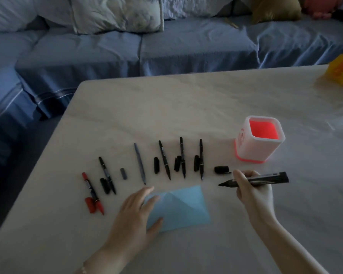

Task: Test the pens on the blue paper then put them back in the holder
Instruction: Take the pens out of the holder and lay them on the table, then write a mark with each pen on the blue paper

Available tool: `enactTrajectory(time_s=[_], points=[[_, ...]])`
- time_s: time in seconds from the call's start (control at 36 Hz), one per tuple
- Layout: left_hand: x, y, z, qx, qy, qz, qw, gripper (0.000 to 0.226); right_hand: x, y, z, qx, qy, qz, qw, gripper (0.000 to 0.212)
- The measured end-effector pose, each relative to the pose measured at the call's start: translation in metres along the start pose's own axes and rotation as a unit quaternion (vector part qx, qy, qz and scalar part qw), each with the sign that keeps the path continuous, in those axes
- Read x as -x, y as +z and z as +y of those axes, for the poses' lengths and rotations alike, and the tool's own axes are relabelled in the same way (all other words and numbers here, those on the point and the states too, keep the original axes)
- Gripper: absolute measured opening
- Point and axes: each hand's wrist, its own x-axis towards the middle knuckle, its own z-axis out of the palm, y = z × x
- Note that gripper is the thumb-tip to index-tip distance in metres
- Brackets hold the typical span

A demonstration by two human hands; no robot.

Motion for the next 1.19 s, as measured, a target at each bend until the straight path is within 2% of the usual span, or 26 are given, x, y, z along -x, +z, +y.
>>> enactTrajectory(time_s=[0.08,0.33,0.47,0.64,0.75,0.92,1.19], points=[[0.022,0.008,-0.010,-0.081,-0.045,-0.075,0.993,0.061,0.010,0.010,0.000,0.022,-0.012,-0.009,1.000,0.026],[0.025,0.022,0.003,-0.052,-0.055,-0.095,0.993,0.060,0.032,0.028,-0.003,0.038,-0.016,-0.047,0.998,0.022],[0.023,0.030,0.009,-0.055,-0.043,-0.072,0.995,0.066,0.046,0.052,-0.006,-0.011,-0.041,-0.141,0.989,0.014],[0.028,0.033,0.007,-0.037,-0.026,-0.051,0.998,0.059,0.061,0.103,0.008,-0.012,-0.060,-0.252,0.966,0.011],[0.035,0.031,0.005,-0.022,-0.013,-0.039,0.999,0.052,0.059,0.120,0.024,0.033,-0.085,-0.229,0.969,0.011],[0.042,0.030,-0.003,0.057,-0.025,0.014,0.998,0.039,0.054,0.121,0.035,0.058,-0.072,-0.134,0.987,0.018],[0.040,0.031,-0.004,0.074,-0.050,0.010,0.996,0.037,0.055,0.129,0.047,0.120,-0.129,-0.095,0.980,0.032]])
